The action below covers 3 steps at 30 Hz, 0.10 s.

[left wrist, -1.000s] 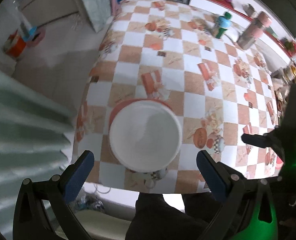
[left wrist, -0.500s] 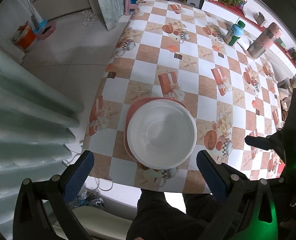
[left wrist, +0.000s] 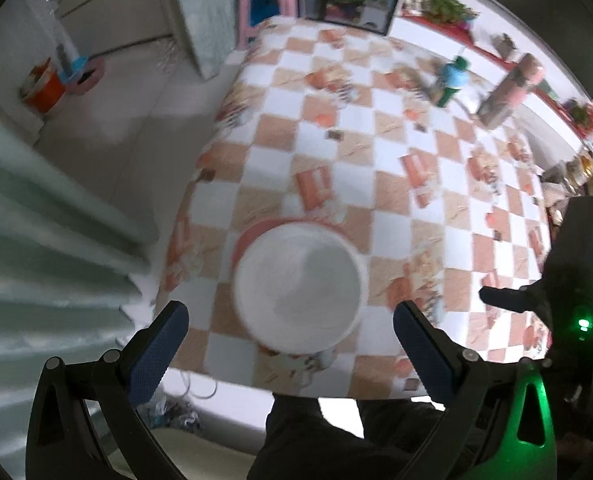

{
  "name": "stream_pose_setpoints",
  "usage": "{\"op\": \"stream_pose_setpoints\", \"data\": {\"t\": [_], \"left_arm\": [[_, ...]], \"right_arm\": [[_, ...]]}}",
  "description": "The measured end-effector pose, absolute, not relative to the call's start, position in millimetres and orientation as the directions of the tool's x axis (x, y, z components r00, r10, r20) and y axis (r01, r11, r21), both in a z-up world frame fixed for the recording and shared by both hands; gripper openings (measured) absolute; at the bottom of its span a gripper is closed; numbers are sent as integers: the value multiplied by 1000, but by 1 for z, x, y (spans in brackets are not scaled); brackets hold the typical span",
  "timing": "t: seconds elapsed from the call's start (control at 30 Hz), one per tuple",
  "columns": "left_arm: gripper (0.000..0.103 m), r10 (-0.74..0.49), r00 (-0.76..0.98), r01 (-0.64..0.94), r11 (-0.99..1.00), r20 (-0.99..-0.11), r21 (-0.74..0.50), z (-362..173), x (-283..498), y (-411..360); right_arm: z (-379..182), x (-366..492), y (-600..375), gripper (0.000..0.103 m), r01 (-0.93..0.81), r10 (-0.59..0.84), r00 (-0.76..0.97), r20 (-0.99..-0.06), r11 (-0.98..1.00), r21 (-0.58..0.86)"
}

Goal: Organize plates and bowls

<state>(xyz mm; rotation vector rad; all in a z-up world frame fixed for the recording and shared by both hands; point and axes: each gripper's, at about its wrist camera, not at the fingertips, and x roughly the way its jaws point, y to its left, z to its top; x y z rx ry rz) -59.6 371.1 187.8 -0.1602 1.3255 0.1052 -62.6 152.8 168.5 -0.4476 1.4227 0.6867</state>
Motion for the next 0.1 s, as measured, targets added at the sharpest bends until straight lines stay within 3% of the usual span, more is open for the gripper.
{"op": "stream_pose_setpoints", "data": {"t": [0.1], "left_arm": [[102,-35,221,-118,991,-975,-62,188,-47,347]], "right_arm": [[166,-57,132,66,-629,166,10,-986,768,123]]}}
